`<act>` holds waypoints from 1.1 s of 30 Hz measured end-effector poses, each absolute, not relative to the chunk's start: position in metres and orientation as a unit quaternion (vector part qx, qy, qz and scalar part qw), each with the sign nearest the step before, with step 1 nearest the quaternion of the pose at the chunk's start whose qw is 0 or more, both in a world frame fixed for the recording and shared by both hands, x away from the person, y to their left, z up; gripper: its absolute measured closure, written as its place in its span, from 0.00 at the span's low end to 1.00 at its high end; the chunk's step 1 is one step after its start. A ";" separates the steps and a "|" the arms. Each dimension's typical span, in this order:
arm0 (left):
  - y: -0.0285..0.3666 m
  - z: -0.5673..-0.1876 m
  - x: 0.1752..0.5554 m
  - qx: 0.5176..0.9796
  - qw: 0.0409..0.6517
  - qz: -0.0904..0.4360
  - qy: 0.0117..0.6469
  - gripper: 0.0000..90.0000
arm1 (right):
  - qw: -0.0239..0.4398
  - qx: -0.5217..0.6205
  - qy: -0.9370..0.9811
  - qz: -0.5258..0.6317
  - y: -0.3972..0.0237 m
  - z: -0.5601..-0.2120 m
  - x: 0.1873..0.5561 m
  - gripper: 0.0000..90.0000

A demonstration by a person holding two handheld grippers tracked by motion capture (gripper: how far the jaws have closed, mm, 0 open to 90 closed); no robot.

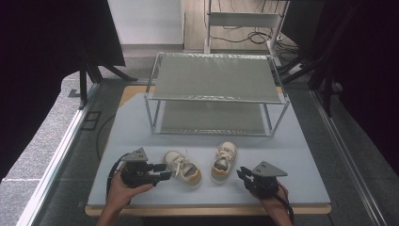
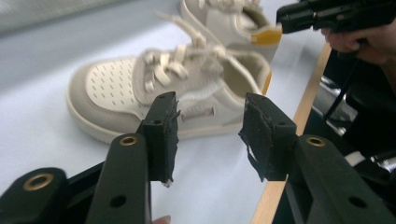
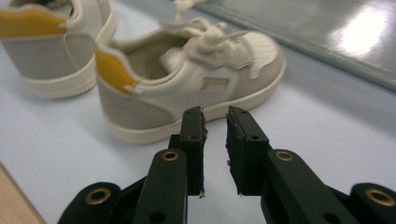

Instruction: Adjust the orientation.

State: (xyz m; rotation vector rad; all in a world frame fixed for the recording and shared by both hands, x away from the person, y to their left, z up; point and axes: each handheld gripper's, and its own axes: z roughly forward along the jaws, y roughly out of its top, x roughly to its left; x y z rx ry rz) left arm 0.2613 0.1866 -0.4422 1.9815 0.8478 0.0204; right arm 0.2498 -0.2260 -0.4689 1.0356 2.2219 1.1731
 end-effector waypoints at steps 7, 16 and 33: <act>0.185 -0.443 0.263 0.803 0.474 0.019 0.359 0.56 | 0.216 0.372 0.795 0.429 -0.232 -0.465 0.248 0.81; 0.180 -0.440 0.258 0.804 0.472 0.047 0.358 0.55 | 0.218 0.354 0.797 0.438 -0.227 -0.460 0.246 0.79; 0.188 -0.440 0.246 0.783 0.480 0.070 0.389 0.51 | 0.213 0.266 0.804 0.487 -0.180 -0.439 0.226 0.90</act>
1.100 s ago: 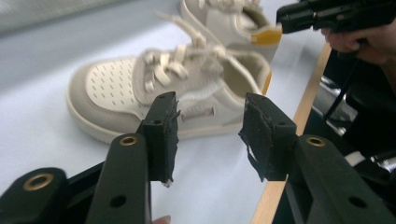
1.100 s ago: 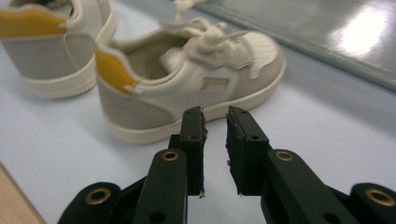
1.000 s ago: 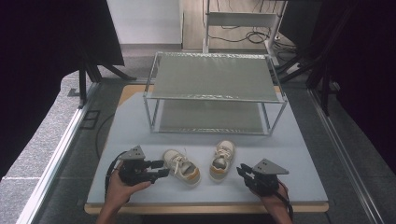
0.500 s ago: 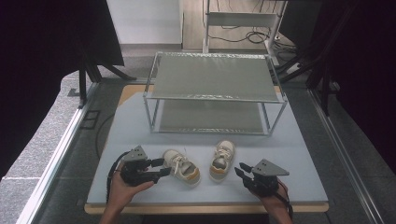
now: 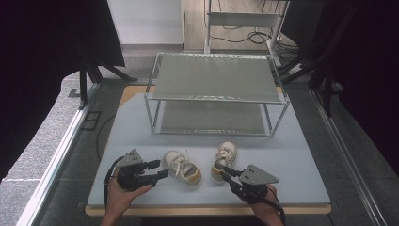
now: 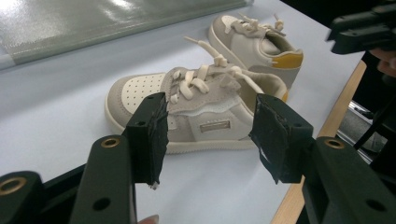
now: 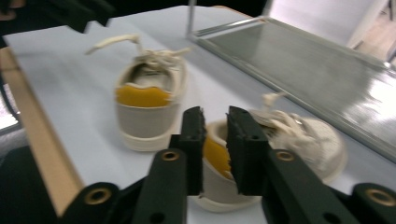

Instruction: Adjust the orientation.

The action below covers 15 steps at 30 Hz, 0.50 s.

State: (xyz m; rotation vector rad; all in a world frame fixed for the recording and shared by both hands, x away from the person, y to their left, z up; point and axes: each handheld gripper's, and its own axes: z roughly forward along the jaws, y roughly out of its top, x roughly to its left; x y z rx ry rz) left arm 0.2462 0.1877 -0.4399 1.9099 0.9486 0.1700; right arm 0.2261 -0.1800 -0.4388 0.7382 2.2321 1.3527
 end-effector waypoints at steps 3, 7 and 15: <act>0.188 -0.441 0.247 0.781 0.481 0.068 0.391 0.50 | 0.193 0.247 0.818 0.483 -0.166 -0.439 0.223 0.99; 0.188 -0.441 0.247 0.779 0.482 0.068 0.395 0.50 | 0.174 0.238 0.829 0.475 -0.150 -0.445 0.225 1.00; 0.187 -0.440 0.246 0.780 0.482 0.066 0.394 0.50 | 0.163 0.224 0.847 0.454 -0.130 -0.457 0.223 1.00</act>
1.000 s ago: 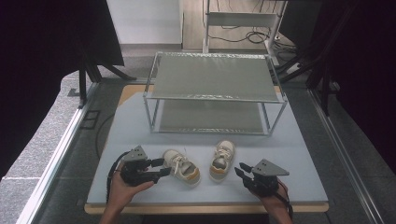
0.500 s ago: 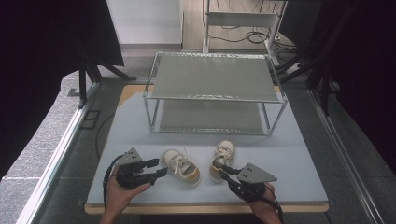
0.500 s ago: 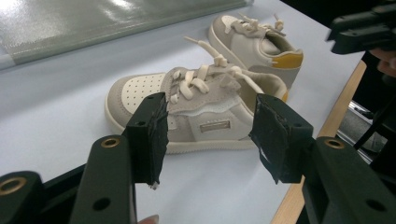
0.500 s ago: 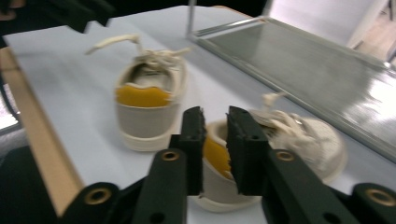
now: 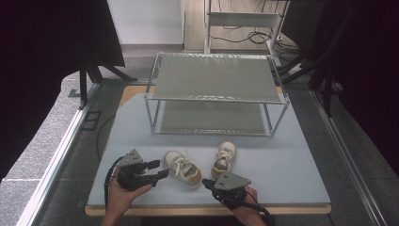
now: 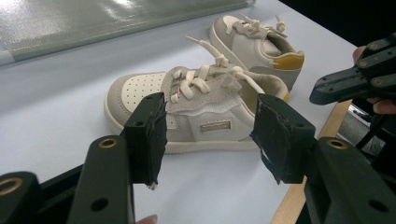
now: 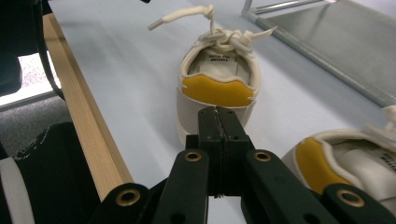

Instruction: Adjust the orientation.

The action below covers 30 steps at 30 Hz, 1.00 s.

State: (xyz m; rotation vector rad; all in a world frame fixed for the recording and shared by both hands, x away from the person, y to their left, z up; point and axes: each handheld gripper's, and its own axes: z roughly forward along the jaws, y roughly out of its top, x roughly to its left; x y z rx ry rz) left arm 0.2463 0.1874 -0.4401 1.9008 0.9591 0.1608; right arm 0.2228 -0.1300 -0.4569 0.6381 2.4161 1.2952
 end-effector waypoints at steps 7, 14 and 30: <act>0.190 -0.441 0.248 0.777 0.481 0.066 0.400 0.50 | 0.165 0.217 0.855 0.442 -0.120 -0.464 0.223 1.00; 0.194 -0.439 0.247 0.771 0.485 0.069 0.406 0.50 | 0.188 0.221 0.856 0.428 -0.118 -0.467 0.227 1.00; 0.195 -0.436 0.246 0.775 0.487 0.066 0.398 0.51 | 0.194 0.206 0.858 0.429 -0.103 -0.474 0.231 1.00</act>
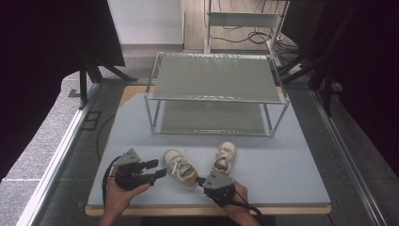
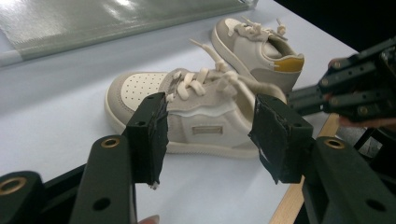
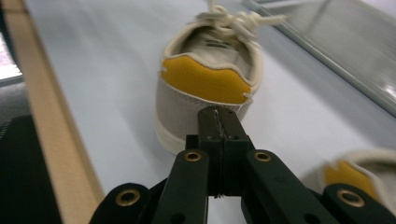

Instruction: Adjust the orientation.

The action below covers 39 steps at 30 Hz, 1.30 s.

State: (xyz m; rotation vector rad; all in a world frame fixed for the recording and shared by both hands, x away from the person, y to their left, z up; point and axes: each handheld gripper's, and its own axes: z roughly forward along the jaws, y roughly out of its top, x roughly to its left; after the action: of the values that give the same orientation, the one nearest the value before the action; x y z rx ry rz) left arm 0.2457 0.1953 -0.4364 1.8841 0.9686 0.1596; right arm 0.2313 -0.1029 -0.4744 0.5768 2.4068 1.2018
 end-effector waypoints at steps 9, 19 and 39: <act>0.201 -0.436 0.246 0.769 0.490 0.068 0.405 0.51 | 0.172 0.160 0.865 0.443 -0.077 -0.476 0.230 1.00; 0.207 -0.434 0.245 0.766 0.489 0.078 0.411 0.51 | 0.148 0.115 0.870 0.456 -0.045 -0.478 0.231 0.99; 0.207 -0.436 0.247 0.765 0.488 0.076 0.413 0.51 | 0.198 0.217 0.850 0.438 -0.111 -0.472 0.234 0.96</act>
State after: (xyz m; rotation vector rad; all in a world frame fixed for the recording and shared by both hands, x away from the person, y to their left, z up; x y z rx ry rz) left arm 0.2473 0.2067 -0.4362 1.8609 1.0046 0.1838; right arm 0.2335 -0.1109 -0.4724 0.6063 2.3781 1.2259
